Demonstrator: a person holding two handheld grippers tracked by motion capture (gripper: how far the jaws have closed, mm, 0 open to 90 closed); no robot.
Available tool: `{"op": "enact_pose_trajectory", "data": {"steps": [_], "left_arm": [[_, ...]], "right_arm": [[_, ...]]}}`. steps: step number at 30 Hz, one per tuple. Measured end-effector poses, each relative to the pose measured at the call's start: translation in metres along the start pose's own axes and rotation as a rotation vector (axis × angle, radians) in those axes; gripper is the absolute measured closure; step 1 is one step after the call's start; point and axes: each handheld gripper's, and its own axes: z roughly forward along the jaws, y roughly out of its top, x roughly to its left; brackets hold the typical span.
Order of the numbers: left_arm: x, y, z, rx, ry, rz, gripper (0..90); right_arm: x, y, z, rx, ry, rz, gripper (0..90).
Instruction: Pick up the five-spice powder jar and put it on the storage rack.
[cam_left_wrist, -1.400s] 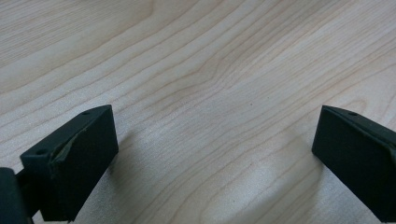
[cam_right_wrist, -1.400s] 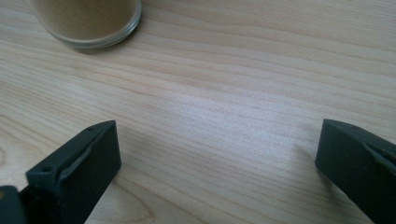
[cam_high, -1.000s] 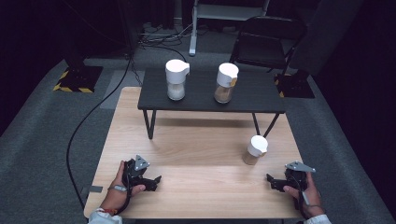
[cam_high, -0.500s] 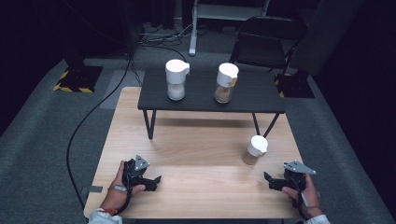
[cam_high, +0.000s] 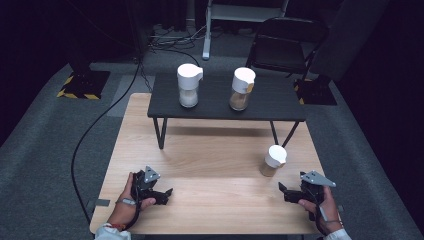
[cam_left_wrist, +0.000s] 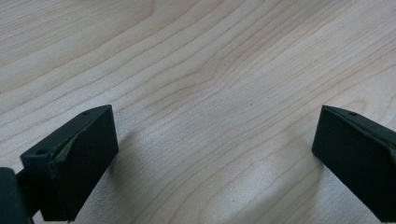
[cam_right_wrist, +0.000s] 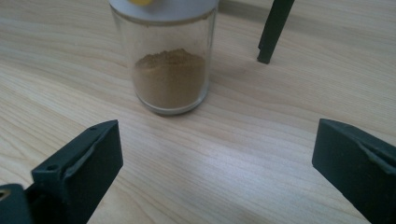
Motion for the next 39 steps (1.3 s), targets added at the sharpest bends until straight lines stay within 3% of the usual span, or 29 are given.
{"op": "enact_pose_trajectory", "data": {"steps": [12, 20, 39], "left_arm": [[0.000, 0.000, 0.000, 0.000, 0.000, 0.000, 0.0], [0.000, 0.000, 0.000, 0.000, -0.001, 0.000, 0.0], [0.000, 0.000, 0.000, -0.001, -0.001, 0.000, 0.0]], "right_arm": [[0.004, 0.012, 0.016, -0.014, 0.041, -0.001, 1.7], [-0.004, 0.019, 0.031, -0.047, 0.089, 0.029, 1.9], [0.001, 0.034, 0.058, -0.034, 0.094, 0.027, 2.9]]}}
